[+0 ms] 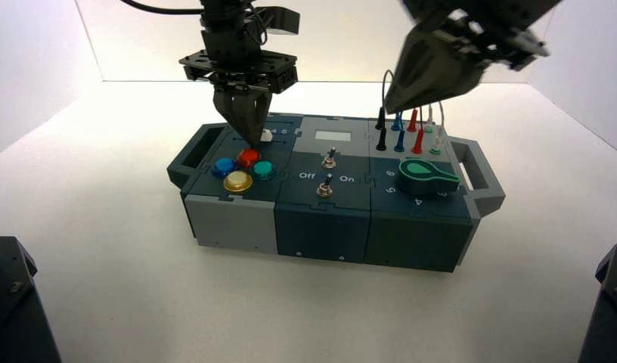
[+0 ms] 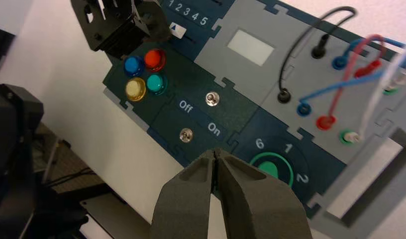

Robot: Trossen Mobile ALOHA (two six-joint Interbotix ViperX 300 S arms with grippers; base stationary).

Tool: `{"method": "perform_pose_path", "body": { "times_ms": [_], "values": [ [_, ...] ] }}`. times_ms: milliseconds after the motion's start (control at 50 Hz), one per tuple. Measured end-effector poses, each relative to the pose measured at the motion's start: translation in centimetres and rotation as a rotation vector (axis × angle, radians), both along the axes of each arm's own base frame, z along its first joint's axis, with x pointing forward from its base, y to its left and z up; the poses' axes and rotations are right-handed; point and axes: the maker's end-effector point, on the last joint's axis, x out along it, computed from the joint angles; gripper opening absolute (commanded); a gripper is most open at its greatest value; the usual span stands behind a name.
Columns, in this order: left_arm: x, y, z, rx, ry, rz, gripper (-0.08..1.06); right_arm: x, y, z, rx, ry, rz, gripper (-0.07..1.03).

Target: Flip the top switch off with the right gripper.

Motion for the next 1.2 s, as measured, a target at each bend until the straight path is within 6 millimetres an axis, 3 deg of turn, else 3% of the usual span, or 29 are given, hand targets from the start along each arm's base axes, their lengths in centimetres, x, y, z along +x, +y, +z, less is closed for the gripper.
{"method": "perform_pose_path", "body": {
  "times_ms": [500,1200],
  "values": [
    [0.0,0.1,0.0,0.0,-0.002,-0.001,-0.03,2.1,1.8,-4.1,-0.1,0.078,0.01,-0.02],
    [0.1,0.1,0.0,-0.002,-0.006,0.0,-0.03,4.1,3.3,-6.4,-0.138,0.096,0.006,-0.02]
  ]
}}
